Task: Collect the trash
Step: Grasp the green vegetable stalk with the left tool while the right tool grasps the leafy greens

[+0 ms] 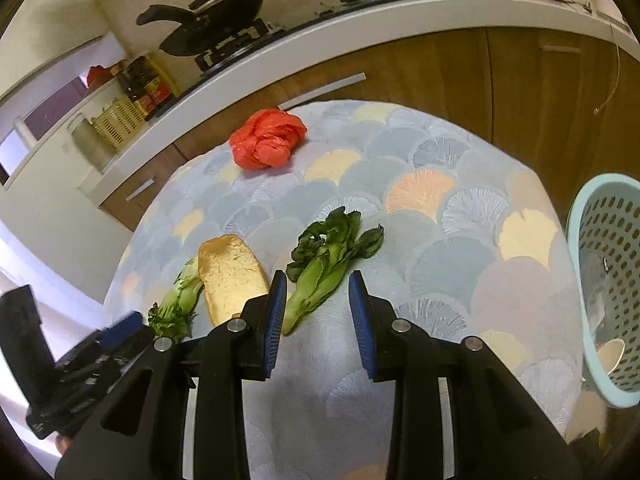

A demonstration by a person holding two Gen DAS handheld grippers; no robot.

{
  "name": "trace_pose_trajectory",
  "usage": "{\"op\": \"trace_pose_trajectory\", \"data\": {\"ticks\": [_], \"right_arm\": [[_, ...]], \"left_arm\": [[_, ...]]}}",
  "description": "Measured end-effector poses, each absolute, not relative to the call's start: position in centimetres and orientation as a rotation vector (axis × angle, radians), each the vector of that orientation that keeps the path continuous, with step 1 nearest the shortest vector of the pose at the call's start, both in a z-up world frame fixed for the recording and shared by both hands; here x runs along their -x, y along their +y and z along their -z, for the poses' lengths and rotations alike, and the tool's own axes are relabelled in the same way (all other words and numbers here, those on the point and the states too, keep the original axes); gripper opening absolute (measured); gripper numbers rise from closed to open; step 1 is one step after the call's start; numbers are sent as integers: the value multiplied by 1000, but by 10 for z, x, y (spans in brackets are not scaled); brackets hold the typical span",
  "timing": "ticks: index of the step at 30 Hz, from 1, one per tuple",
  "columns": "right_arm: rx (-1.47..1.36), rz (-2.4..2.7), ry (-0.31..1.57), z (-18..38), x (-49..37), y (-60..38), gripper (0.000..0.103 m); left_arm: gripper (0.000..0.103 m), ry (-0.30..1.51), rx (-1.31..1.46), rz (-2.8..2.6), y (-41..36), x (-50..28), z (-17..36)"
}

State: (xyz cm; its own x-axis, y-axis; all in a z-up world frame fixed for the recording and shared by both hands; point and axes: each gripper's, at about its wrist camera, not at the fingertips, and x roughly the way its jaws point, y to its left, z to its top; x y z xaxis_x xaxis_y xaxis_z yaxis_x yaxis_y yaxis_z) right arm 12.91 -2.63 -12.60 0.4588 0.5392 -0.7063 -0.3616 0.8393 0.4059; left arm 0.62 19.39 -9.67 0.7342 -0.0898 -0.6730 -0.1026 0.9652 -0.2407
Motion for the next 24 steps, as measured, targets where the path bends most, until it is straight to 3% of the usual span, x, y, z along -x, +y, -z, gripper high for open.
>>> {"op": "trace_pose_trajectory", "data": {"ticks": [6, 11, 18, 20, 24], "right_arm": [[-194, -477, 979, 136, -139, -12, 29], [-199, -471, 1022, 148, -143, 1, 29], [-23, -386, 955, 144, -138, 30, 29], [18, -392, 945, 144, -136, 34, 29], [38, -429, 933, 142, -132, 29, 23]], "left_arm": [[57, 799, 272, 41, 194, -35, 100], [41, 855, 283, 24, 191, -52, 119], [35, 858, 264, -24, 187, -55, 124], [24, 857, 262, -36, 186, -55, 123], [21, 851, 268, -40, 186, -53, 123]]}}
